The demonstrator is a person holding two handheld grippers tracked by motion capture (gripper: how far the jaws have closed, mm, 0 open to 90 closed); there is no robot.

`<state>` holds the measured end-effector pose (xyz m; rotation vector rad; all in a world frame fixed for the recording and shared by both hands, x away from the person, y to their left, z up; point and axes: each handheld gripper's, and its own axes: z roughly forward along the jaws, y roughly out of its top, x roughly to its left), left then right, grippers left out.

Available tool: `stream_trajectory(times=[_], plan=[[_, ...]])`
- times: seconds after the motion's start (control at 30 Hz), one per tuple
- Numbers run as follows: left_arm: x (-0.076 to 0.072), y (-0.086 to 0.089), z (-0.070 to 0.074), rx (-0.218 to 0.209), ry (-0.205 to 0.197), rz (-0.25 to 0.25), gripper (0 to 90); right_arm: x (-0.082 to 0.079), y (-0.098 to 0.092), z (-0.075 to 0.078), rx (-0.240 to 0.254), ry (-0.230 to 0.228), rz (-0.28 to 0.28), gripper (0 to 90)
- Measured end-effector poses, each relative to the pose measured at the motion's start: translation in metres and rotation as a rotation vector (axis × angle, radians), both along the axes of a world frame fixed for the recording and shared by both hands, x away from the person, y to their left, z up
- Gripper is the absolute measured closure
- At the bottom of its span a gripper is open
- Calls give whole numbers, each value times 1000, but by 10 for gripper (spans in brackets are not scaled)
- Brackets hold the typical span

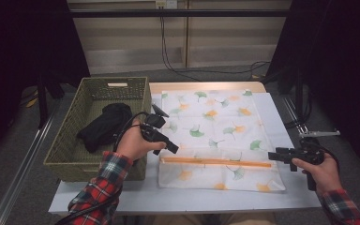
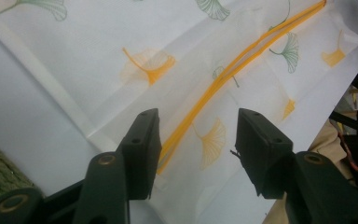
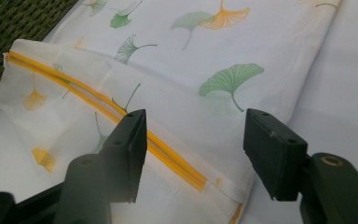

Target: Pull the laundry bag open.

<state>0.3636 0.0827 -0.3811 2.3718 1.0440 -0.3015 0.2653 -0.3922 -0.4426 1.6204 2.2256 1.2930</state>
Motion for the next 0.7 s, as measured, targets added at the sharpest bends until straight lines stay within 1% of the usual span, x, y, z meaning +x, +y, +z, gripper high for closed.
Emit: stream_trajectory(times=[0.03, 0.07, 0.13, 0.17, 0.2, 0.27, 0.33, 0.37, 0.4, 0.43, 0.53, 0.57, 0.63, 0.7], plan=[[0, -2, -1, -13, -6, -12, 485, 0, 1, 0, 0, 3, 6, 382], [-1, -4, -2, -34, -8, -4, 459, 0, 2, 0, -9, -4, 9, 369], [0, -6, -4, -36, -19, -9, 374, 1, 5, 1, -13, -4, 17, 349], [-1, -8, -5, -40, -28, 6, 348, 2, 6, 1, -18, -10, 16, 336], [-1, -9, -6, -42, -27, 4, 344, 2, 7, 0, -21, -6, 23, 325], [-1, -10, -8, -56, -41, -1, 315, 3, 10, 0, -28, -3, 30, 298], [-3, -13, -10, -62, -48, 13, 286, 5, 14, -1, -30, -8, 45, 282], [-3, -13, -10, -64, -46, 13, 274, 5, 16, -1, -40, -13, 46, 275], [-4, -14, -11, -72, -55, 19, 259, 6, 18, -1, -46, -16, 52, 269], [-5, -15, -11, -77, -72, 24, 249, 7, 21, -1, -46, -12, 64, 263], [-7, -18, -11, -82, -87, 25, 231, 9, 29, 0, -68, -18, 87, 245], [-7, -19, -12, -90, -93, 19, 219, 9, 32, 0, -68, -13, 94, 241], [-8, -21, -13, -93, -82, 24, 212, 11, 37, 0, -80, -16, 107, 234], [-9, -21, -14, -91, -89, 33, 203, 13, 42, 1, -84, -16, 119, 227]])
